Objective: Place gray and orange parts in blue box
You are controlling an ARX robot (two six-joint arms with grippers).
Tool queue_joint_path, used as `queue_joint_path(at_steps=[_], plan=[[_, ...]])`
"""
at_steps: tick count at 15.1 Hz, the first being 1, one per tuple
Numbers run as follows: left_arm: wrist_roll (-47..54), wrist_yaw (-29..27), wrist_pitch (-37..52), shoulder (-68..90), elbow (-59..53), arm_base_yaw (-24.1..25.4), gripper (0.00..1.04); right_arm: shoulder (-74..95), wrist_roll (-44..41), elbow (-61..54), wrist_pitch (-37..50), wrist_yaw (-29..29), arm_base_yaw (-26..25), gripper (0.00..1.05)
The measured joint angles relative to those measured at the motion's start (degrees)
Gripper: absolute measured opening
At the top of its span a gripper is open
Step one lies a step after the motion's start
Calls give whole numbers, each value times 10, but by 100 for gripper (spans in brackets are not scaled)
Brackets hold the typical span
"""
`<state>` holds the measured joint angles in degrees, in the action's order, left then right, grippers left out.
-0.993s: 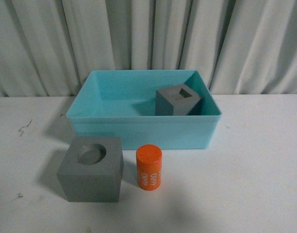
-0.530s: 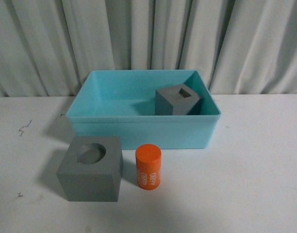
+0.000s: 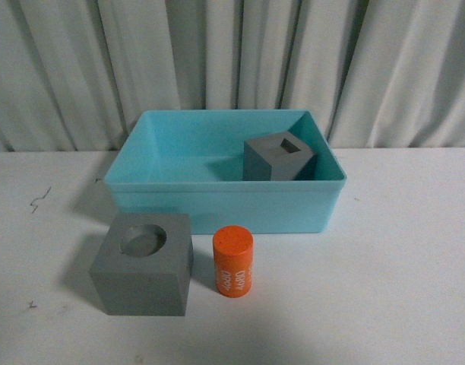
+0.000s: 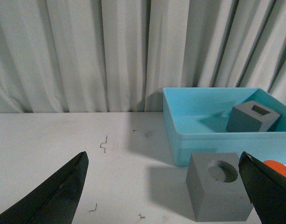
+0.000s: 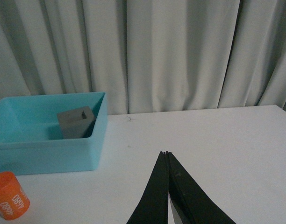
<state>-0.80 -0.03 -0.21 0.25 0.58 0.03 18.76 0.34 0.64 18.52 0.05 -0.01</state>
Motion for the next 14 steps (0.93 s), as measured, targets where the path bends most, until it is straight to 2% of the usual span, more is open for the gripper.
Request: queue_joint_path(at_steps=[4,5,7,8,13,14], plan=[[0,0,0,0,0,0,98,-63,0,0,-61,0,0,2],[0,0,0,0,0,0,98,-150,0,0,-179,-1,0,2],[0,0,0,0,0,0,98,-185,0,0,-189,0,0,2],[0,0,0,0,0,0,98,-186,0,0,-187,0,0,5],[0,0,0,0,0,0,98,-186,0,0,-187,0,0,65],[0,0,0,0,0,0,98,-186,0,0,-187,0,0,71]])
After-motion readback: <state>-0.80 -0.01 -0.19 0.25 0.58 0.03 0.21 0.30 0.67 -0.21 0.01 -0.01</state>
